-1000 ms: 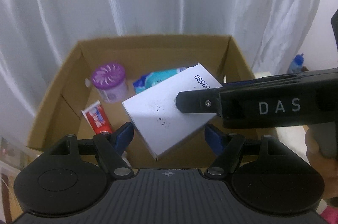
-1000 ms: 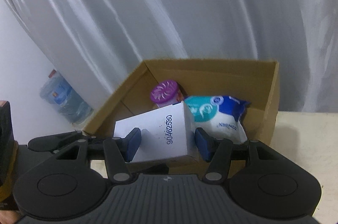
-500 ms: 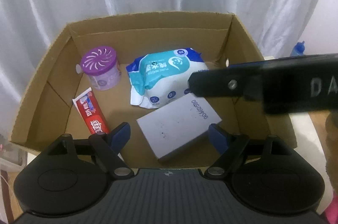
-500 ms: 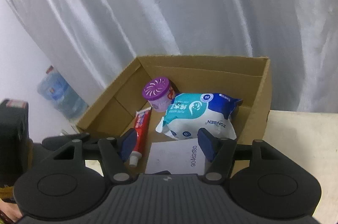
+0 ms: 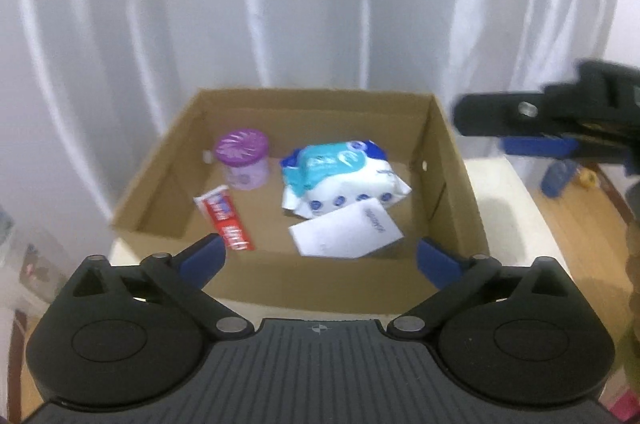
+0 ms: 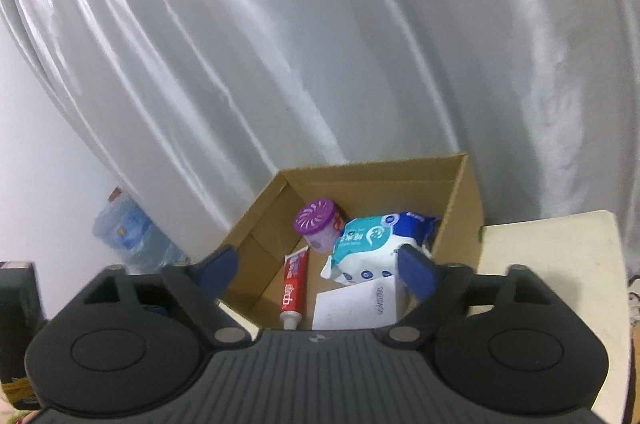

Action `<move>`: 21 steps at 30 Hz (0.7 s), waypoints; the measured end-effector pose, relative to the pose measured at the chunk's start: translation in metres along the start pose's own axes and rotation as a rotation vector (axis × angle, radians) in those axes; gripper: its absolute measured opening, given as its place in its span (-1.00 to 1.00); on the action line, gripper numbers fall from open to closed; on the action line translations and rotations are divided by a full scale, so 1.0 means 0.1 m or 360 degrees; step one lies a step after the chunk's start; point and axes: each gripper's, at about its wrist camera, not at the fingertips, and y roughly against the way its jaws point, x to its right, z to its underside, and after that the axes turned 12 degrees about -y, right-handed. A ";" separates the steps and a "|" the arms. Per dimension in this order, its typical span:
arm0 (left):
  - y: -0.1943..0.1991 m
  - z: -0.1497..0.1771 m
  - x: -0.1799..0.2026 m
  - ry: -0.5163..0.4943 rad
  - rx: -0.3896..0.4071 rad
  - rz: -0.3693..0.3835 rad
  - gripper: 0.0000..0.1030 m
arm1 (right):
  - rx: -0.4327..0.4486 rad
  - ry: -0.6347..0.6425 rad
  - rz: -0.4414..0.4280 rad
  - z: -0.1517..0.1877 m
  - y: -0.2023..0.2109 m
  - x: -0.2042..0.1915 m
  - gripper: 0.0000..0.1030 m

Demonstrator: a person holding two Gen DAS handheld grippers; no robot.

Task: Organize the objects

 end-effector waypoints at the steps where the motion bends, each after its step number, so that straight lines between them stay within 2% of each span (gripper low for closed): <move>1: 0.07 0.02 -0.01 0.0017 0.0014 -0.0014 0.99 | 0.0029 0.0010 0.0011 0.04 0.06 -0.02 0.94; 6: 0.35 0.11 -0.05 0.0120 -0.0005 -0.0095 0.99 | 0.0170 0.0077 0.0111 0.30 0.32 -0.10 1.00; 12: 0.55 0.29 -0.03 0.0186 0.0011 -0.0244 0.99 | 0.0125 0.0163 0.0259 0.54 0.44 -0.15 1.00; 15: 0.63 0.36 0.01 0.0223 -0.0003 -0.0369 0.99 | 0.0099 0.0183 0.0351 0.66 0.49 -0.16 1.00; 17: 0.66 0.38 0.05 0.0188 0.0005 -0.0410 0.99 | 0.0056 0.0197 0.0386 0.74 0.51 -0.17 1.00; 21: 0.66 0.38 0.14 -0.0005 0.0017 -0.0393 0.99 | 0.0024 0.0244 0.0450 0.87 0.53 -0.21 1.00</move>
